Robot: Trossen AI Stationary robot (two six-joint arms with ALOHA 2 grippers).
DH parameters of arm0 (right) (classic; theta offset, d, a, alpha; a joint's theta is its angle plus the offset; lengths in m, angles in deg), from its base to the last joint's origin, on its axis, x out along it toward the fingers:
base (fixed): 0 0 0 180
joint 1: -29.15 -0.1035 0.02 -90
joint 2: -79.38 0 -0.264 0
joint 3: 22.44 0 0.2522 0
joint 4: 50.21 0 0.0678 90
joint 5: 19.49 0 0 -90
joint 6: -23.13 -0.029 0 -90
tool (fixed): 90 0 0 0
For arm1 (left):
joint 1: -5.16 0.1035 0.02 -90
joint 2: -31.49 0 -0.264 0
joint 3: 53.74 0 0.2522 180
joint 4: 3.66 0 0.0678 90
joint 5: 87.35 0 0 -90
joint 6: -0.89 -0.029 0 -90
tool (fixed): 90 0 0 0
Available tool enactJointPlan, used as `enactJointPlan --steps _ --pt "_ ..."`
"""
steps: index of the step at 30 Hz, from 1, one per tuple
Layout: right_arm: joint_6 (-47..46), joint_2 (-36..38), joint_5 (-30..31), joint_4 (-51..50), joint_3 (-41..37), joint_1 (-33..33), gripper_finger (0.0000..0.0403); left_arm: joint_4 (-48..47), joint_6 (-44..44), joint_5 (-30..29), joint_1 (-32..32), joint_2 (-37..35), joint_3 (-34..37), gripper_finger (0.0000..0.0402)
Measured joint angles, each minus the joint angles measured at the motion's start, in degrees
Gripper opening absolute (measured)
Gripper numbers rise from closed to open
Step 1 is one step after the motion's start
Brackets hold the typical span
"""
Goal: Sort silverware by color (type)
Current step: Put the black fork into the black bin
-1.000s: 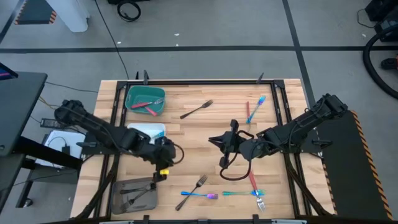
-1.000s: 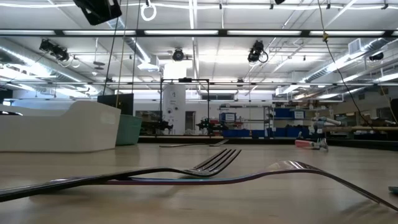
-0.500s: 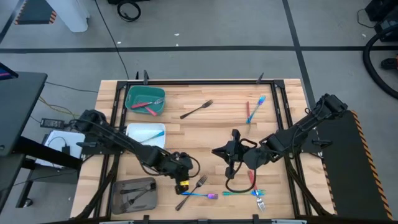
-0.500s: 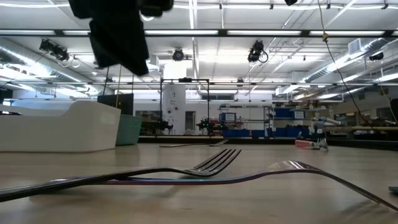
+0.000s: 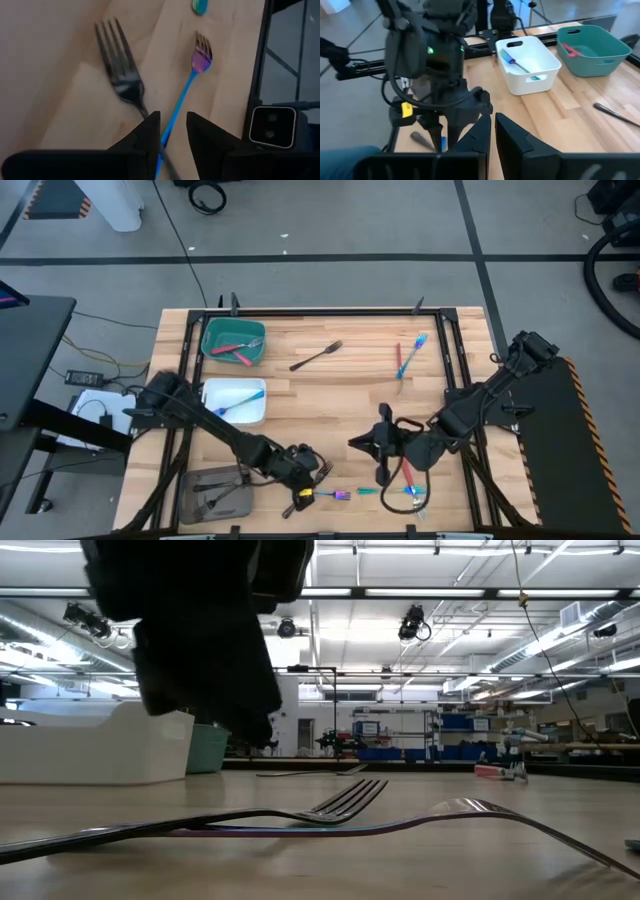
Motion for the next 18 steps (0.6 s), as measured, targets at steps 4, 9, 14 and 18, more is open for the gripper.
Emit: enactJointPlan --steps 4,9,14,18 --pt "-0.2 0.0 0.0 0.1 0.0 -1.1 0.0034 -0.2 0.5 -0.6 -0.3 1.3 0.0 0.0105" --pt "-0.2 0.0 0.2 0.1 0.0 -1.5 0.0034 -0.3 1.3 -1.8 -0.3 1.4 0.0 0.0105" --pt "-0.2 0.0 0.2 0.5 -1.0 -1.5 0.0034 -0.3 1.8 -1.9 -1.1 1.5 0.0 0.0105" --pt "-0.2 0.0 0.1 0.5 -1.4 -1.5 0.0034 -0.4 1.8 -2.7 -1.6 1.5 0.0 0.0105"
